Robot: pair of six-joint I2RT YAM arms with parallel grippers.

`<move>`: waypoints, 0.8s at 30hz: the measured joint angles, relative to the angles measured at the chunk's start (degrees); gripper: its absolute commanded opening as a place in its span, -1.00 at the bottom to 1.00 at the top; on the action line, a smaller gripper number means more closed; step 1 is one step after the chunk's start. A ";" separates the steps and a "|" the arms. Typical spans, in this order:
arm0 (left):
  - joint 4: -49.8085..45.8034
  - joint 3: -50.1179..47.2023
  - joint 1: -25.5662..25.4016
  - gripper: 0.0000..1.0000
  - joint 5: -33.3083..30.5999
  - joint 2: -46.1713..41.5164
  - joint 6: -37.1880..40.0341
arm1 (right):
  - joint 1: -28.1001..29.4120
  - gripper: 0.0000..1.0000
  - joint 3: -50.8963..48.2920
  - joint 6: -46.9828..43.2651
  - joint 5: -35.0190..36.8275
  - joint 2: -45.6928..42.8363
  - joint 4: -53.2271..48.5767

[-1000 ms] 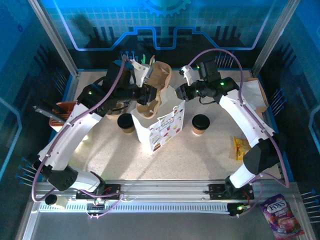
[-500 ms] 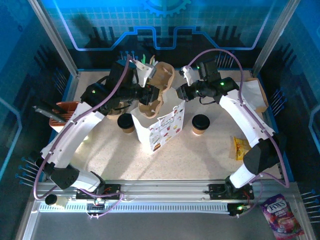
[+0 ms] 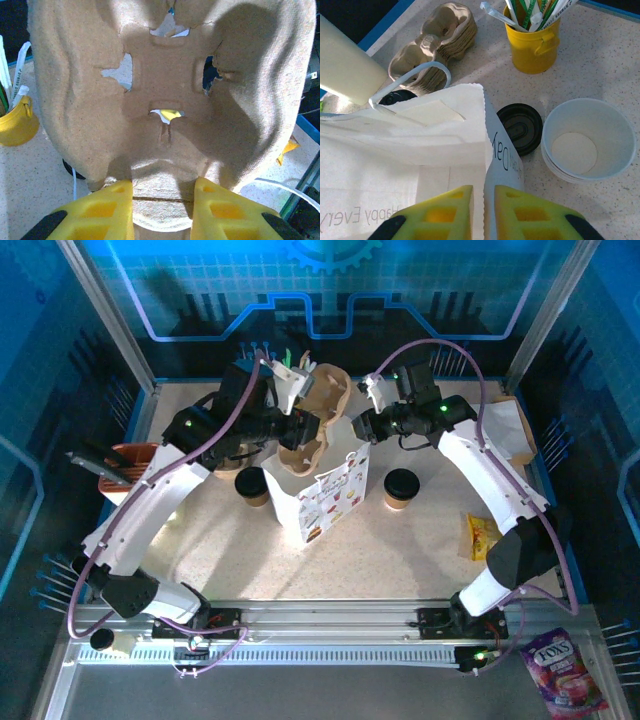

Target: Pack the takeout coffee

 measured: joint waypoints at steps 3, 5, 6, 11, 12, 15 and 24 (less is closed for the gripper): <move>0.42 -0.87 0.00 -0.44 0.04 0.02 0.22 | 0.00 -0.68 -0.04 0.02 0.00 0.00 0.04; 0.79 -1.57 0.00 -0.44 0.42 0.02 0.35 | 0.00 -0.71 -0.07 0.02 0.00 0.00 0.04; 0.98 -2.03 0.00 -0.44 0.63 0.02 0.39 | 0.00 -0.72 -0.09 0.02 0.00 0.00 0.04; 1.68 -3.54 0.00 -0.45 1.27 0.02 1.42 | 0.00 -0.76 -0.79 0.04 0.00 -0.07 0.13; 1.79 -3.74 -0.02 -0.45 1.33 0.02 1.57 | 0.00 -0.77 -0.94 0.04 -0.02 -0.07 0.13; 1.99 -4.04 -0.17 -0.44 1.49 0.02 2.32 | 0.00 -0.79 -1.05 0.04 -0.02 -0.11 0.13; 1.99 -4.50 -0.22 -0.45 1.14 0.20 5.31 | 0.00 -0.79 -1.11 0.04 -0.02 -0.17 0.15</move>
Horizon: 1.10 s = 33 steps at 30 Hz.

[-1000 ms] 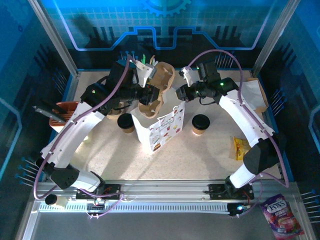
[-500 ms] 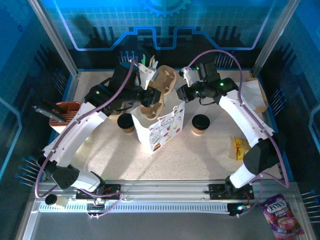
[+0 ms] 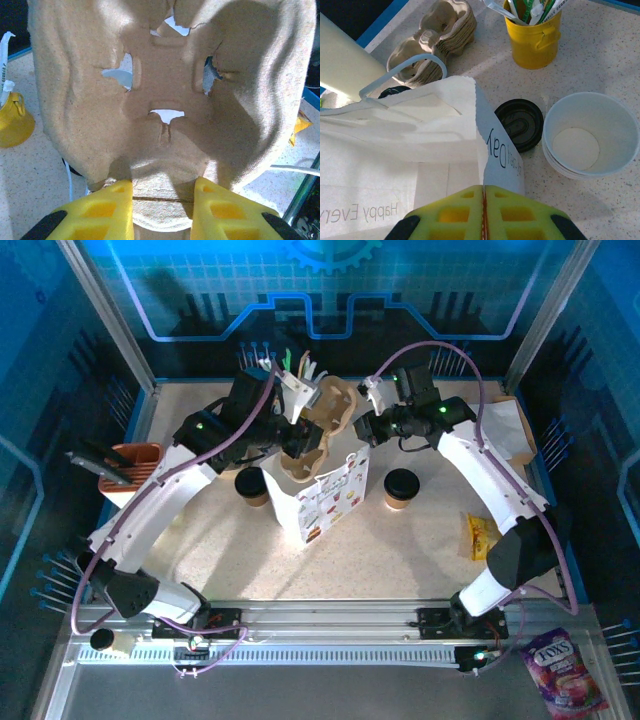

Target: Pack the takeout coffee

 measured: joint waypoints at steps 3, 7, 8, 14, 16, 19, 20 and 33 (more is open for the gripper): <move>-0.02 -0.04 0.00 -0.44 -0.37 0.13 0.87 | 0.00 -0.79 -0.07 0.00 0.00 -0.15 0.07; -0.28 -0.09 0.00 -0.44 -0.66 0.26 1.97 | 0.00 -0.79 -0.46 0.00 -0.02 -0.52 0.15; -0.33 -0.15 0.00 -0.44 -0.79 0.26 2.14 | 0.00 -0.79 -0.59 0.00 0.00 -0.61 0.17; -0.44 -1.27 0.00 -0.44 -1.64 0.28 2.54 | 0.00 -0.79 -0.70 0.00 -0.02 -0.66 0.39; -0.37 -1.84 0.00 -0.45 -1.79 0.31 2.54 | 0.00 -0.79 -0.70 0.00 -0.02 -0.68 0.39; -0.37 -2.67 0.00 -0.44 -1.84 0.31 2.51 | 0.00 -0.79 -0.72 0.02 -0.02 -0.70 0.39; -0.37 -2.93 0.00 -0.44 -1.84 0.31 2.54 | 0.00 -0.79 -0.72 0.02 -0.02 -0.70 0.39; -0.42 -3.34 -0.13 -0.45 -1.84 0.31 2.97 | 0.00 -0.80 -0.74 0.02 -0.02 -0.70 0.39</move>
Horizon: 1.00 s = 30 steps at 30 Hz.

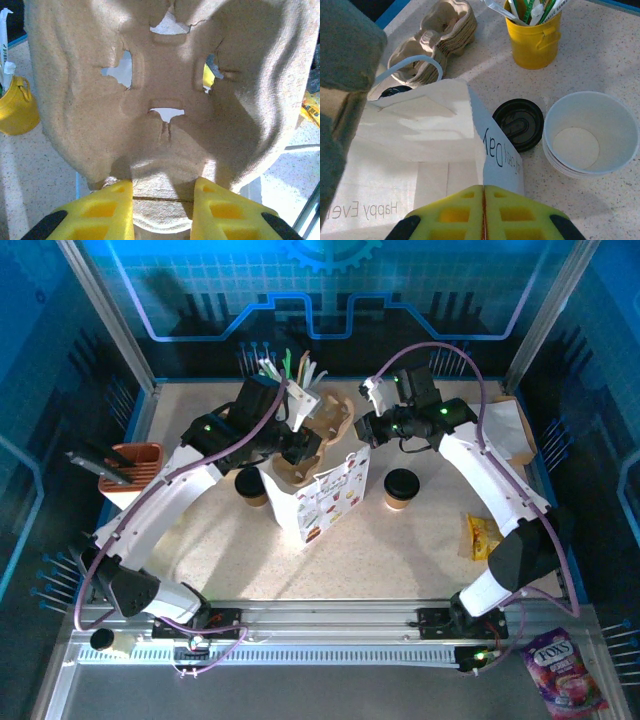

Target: Pack the takeout coffee

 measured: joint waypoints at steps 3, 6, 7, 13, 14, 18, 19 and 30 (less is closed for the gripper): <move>-0.02 0.00 -0.59 -0.45 0.00 0.00 0.00 | 0.00 -0.80 0.00 0.00 0.00 0.00 0.00; -0.07 0.07 -1.27 -0.45 0.00 0.00 0.00 | 0.00 -0.80 -0.04 0.02 0.00 0.00 0.00; -0.07 0.07 -1.46 -0.45 -0.02 0.00 0.00 | 0.00 -0.80 -0.04 0.02 0.00 0.00 0.00; -0.24 0.07 -1.64 -0.46 -0.39 0.00 0.48 | 0.00 -0.80 -0.07 0.20 0.00 -0.02 0.02; -0.24 0.07 -1.64 -0.45 -0.48 0.00 0.50 | 0.00 -0.80 -0.09 0.20 0.00 -0.02 0.02; -0.20 0.07 -1.64 -0.45 -0.70 0.00 0.61 | 0.00 -0.80 -0.11 0.22 0.00 -0.07 0.02; -0.20 0.07 -1.64 -0.46 -0.87 0.00 0.63 | 0.00 -0.80 -0.17 0.22 0.00 -0.11 0.04; 0.07 0.31 -1.68 -0.46 -1.07 0.00 0.92 | 0.00 -0.80 -0.48 0.22 0.00 -0.22 0.46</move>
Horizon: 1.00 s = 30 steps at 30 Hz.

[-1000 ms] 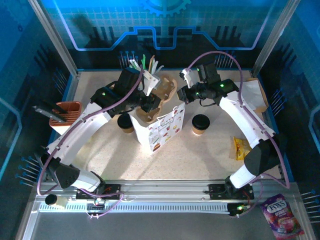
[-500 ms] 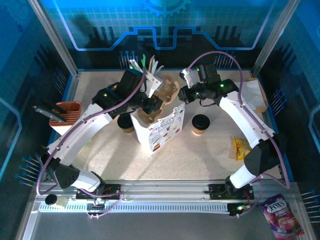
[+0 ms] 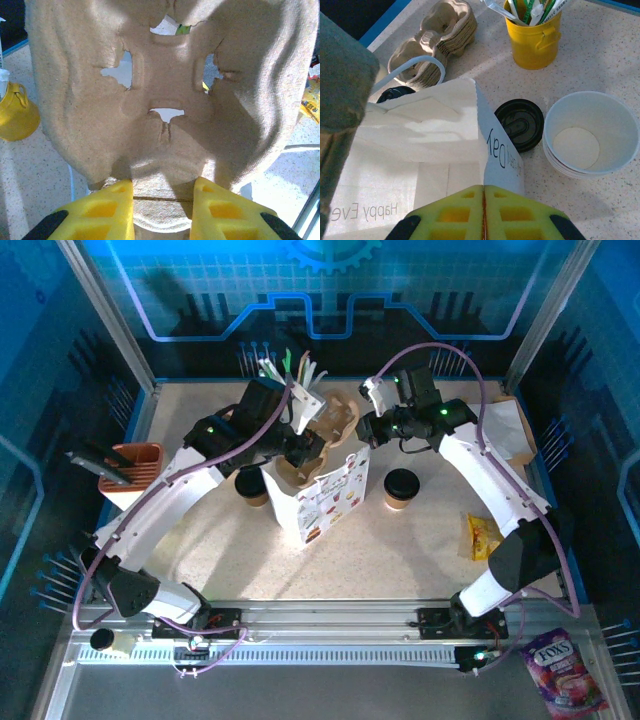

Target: Pack the takeout coffee

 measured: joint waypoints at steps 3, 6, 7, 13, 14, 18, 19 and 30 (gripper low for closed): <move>0.00 0.00 0.00 -0.46 0.00 0.00 0.15 | 0.00 -0.80 0.00 0.00 0.00 0.00 0.00; 0.07 0.00 0.00 -0.46 0.00 0.00 0.28 | 0.00 -0.80 0.00 0.00 -0.02 0.00 0.00; 0.17 0.00 0.00 -0.46 0.00 0.00 0.57 | 0.00 -0.79 0.00 0.00 0.00 0.00 0.02; 0.90 0.00 0.00 -0.46 0.00 0.00 1.49 | 0.00 -0.69 0.00 0.35 -0.07 -0.04 0.07; 1.16 0.00 0.00 -0.46 -0.02 0.00 1.51 | 0.00 -0.69 0.00 0.44 -0.09 -0.11 0.11; 1.79 -0.02 0.00 -0.46 -0.02 -0.02 1.73 | 0.00 -0.68 -0.02 0.74 -0.22 -0.72 0.20; 1.95 -0.02 0.00 -0.46 -0.02 -0.02 1.97 | 0.00 -0.68 0.00 0.83 -0.22 -0.92 0.22; 2.99 -1.42 0.00 -0.46 0.20 -0.39 3.23 | -0.11 -0.81 -1.01 1.46 -1.49 -1.25 1.29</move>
